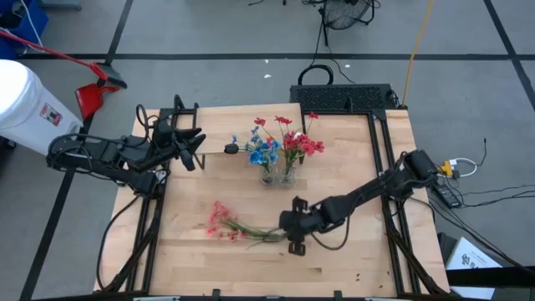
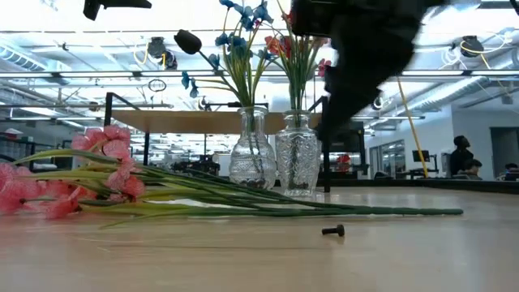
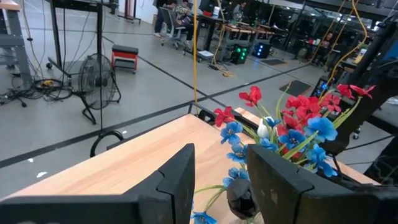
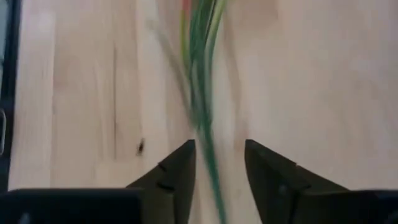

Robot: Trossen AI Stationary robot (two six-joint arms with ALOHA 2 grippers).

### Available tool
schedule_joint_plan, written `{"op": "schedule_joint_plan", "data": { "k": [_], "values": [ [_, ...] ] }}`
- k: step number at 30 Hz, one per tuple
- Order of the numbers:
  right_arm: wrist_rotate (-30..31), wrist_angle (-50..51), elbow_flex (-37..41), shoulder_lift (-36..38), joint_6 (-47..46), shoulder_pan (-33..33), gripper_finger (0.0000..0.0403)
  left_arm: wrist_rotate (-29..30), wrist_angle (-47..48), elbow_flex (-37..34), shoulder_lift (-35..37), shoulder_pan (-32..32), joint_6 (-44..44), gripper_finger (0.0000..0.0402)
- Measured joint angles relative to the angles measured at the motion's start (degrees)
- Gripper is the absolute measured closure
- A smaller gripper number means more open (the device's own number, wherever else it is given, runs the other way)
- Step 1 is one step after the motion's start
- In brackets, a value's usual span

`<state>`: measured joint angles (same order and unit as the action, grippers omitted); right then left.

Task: Pick and place flowers into a vace then onto a shelf
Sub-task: Put the pink flowers into the left transparent vase

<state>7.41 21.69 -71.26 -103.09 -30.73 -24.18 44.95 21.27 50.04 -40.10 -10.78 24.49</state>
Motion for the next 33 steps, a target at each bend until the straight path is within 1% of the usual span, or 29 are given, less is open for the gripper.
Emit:
{"op": "schedule_joint_plan", "data": {
  "k": [5,10,14,18,22,26,29,33],
  "values": [
    [-0.27,-5.96,-0.04,-0.62,3.53,3.60,0.0235,-0.02,0.00,0.00,0.00,0.00,0.11,0.0254],
    [-5.61,-12.56,-0.15,-2.44,7.25,6.92,0.0215,0.00,0.03,0.00,0.00,0.00,0.13,0.0254],
    [-8.45,-14.15,-0.13,-4.57,9.19,7.44,0.0209,-0.01,0.11,0.00,-0.02,0.00,0.16,0.0254],
    [-13.28,-16.59,-0.17,-6.33,10.76,7.33,0.0209,0.03,0.52,0.00,-0.02,0.00,0.21,0.0254],
    [-13.67,-20.12,-0.15,-7.71,11.21,6.75,0.0210,0.03,0.53,0.00,-0.02,0.00,0.22,0.0254],
    [-14.19,-20.64,-0.28,-9.05,11.51,6.52,0.0210,0.07,1.61,0.00,-0.02,0.00,1.09,0.0254],
    [-18.31,-19.40,-0.10,-11.10,11.91,6.64,0.0210,0.43,2.42,0.00,-0.07,0.00,1.57,0.0254],
    [-20.45,-20.83,-0.17,-13.09,10.92,6.77,0.0211,0.94,3.01,0.02,-0.36,0.41,2.35,0.0254]
  ]
}}
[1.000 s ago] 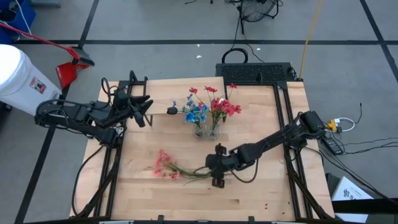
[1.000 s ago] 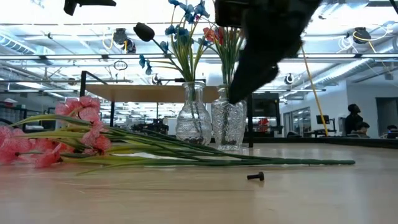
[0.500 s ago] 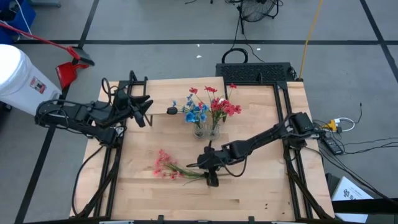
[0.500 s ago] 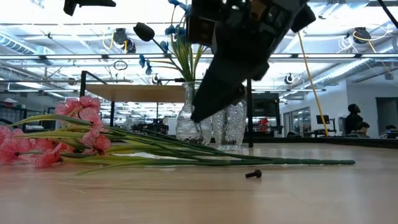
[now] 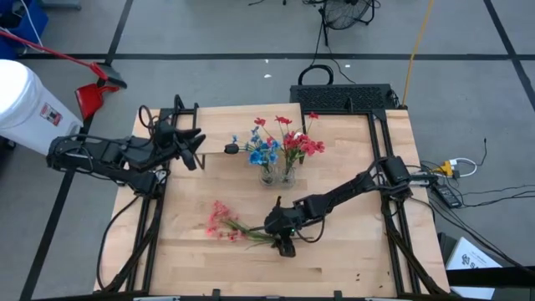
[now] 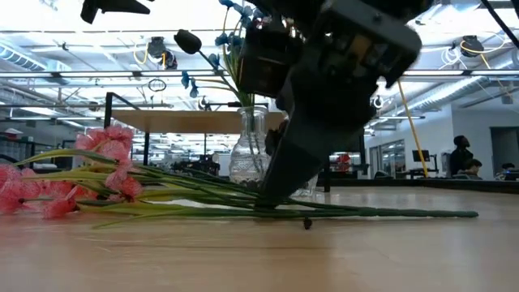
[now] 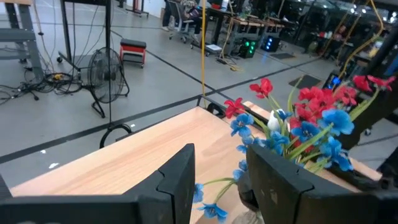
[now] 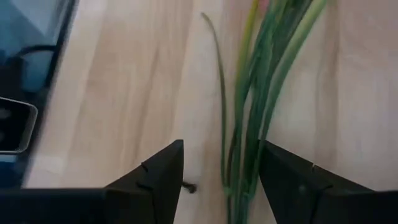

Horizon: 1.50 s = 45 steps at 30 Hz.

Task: Pick and place flowers into a vace then onto a shelf
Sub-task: Put the pink flowers into the left transparent vase

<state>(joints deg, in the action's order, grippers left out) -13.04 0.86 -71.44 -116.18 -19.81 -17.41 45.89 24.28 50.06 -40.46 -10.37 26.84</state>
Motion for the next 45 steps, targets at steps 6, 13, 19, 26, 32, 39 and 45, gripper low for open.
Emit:
{"op": "schedule_joint_plan", "data": {
  "k": [6,13,19,26,32,39,45],
  "values": [
    [-2.36,0.66,-0.07,-0.02,-1.29,0.97,0.0241,0.05,0.02,0.00,-0.03,0.77,0.71,0.0254],
    [-5.20,2.45,-0.07,-0.17,-3.71,1.95,0.0362,0.06,0.13,0.00,-0.05,2.40,0.49,0.0254],
    [-3.11,2.45,-0.06,0.13,-6.36,2.03,0.0397,0.06,0.31,0.00,-0.03,3.27,0.02,0.0254],
    [6.71,0.53,0.03,2.90,-6.16,1.60,0.0401,-1.83,1.27,0.00,-0.06,3.38,-0.08,0.0254],
    [17.83,0.11,0.02,7.63,-3.66,1.61,0.0402,-2.06,1.39,0.00,-0.03,3.38,-0.08,0.0254],
    [26.65,-3.71,-0.02,13.40,2.35,1.79,0.0402,-2.37,2.67,0.00,-0.03,3.43,-0.06,0.0254],
    [36.06,-5.73,0.00,16.54,5.09,2.38,0.0402,-2.43,4.44,0.00,-0.03,3.45,0.03,0.0254]
  ]
}}
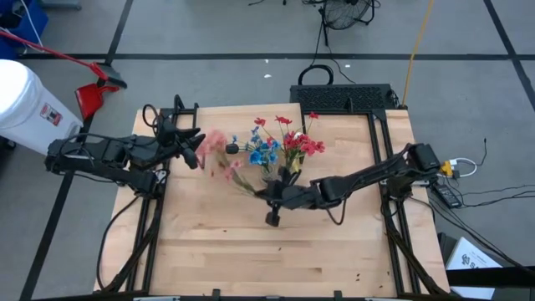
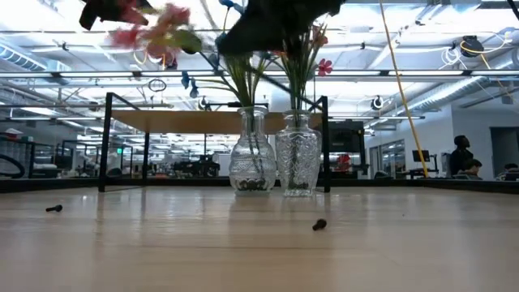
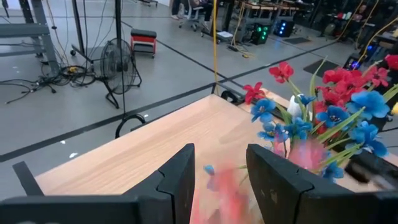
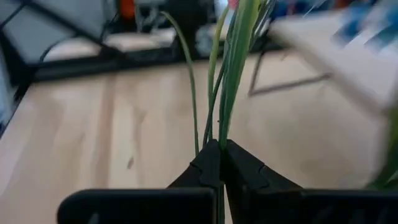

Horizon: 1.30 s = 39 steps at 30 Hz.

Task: Pick and place flowers into a vace then onto a shelf
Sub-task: Put the pink flowers into the left transparent vase

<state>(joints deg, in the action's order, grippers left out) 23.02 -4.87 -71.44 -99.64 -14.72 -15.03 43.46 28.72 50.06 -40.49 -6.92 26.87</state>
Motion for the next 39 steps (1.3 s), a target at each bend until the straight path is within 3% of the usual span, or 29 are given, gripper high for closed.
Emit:
{"op": "schedule_joint_plan", "data": {
  "k": [9,18,30,39],
  "values": [
    [3.78,-14.27,-0.02,2.67,6.90,-0.30,0.0403,-0.02,0.21,0.00,0.00,0.00,0.00,0.0254],
    [23.56,-27.33,0.03,2.72,21.70,-1.46,0.0403,-0.04,0.25,0.00,0.00,0.00,0.31,0.0254],
    [28.15,-59.43,13.17,1.19,29.09,2.32,0.0403,0.02,0.25,0.00,0.00,0.00,0.72,0.0254],
    [23.42,-64.05,13.09,-2.85,29.73,3.56,0.0403,0.07,0.23,0.00,0.00,0.00,2.20,0.0254]
  ]
}}
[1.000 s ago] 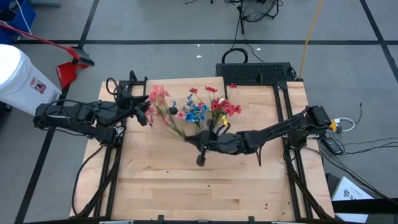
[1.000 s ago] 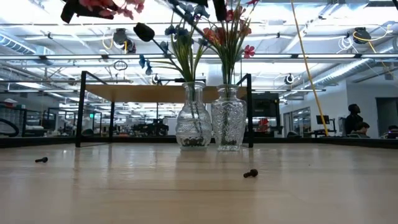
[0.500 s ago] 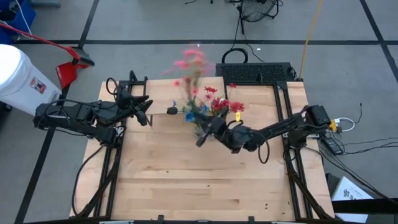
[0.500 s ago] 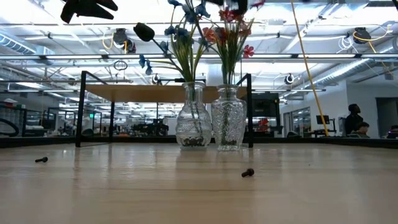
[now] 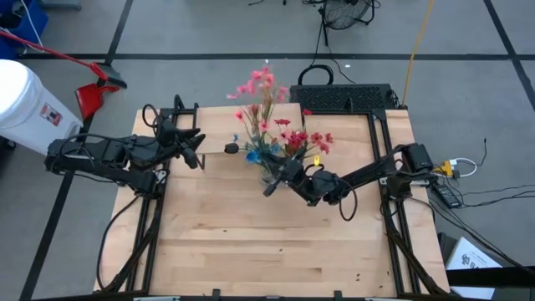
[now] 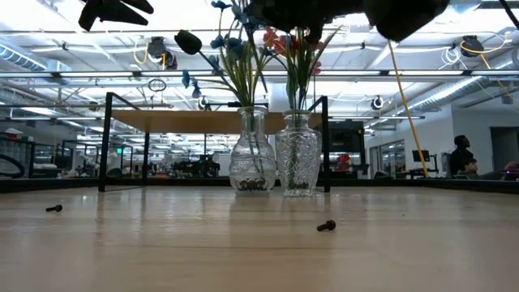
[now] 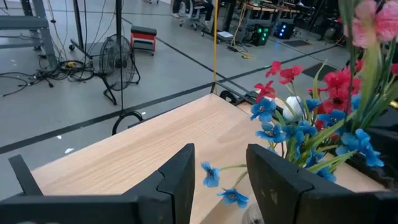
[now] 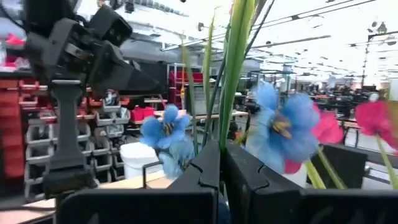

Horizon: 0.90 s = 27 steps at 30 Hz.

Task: Pick and place flowers into a vace then onto a shelf
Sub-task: Put the pink flowers into the left transparent vase

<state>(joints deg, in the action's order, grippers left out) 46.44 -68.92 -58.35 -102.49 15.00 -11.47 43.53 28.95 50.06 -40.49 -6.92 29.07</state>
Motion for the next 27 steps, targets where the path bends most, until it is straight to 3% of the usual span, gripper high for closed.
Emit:
{"op": "schedule_joint_plan", "data": {
  "k": [11,27],
  "values": [
    [-0.21,-5.99,-0.02,-3.31,4.20,1.48,0.0403,0.02,-0.02,0.00,-0.01,0.00,1.16,0.0254],
    [-6.07,-5.86,-0.07,-4.49,-0.03,4.72,0.0403,-1.43,-0.04,0.00,-3.59,0.00,1.28,0.0254]
  ]
}}
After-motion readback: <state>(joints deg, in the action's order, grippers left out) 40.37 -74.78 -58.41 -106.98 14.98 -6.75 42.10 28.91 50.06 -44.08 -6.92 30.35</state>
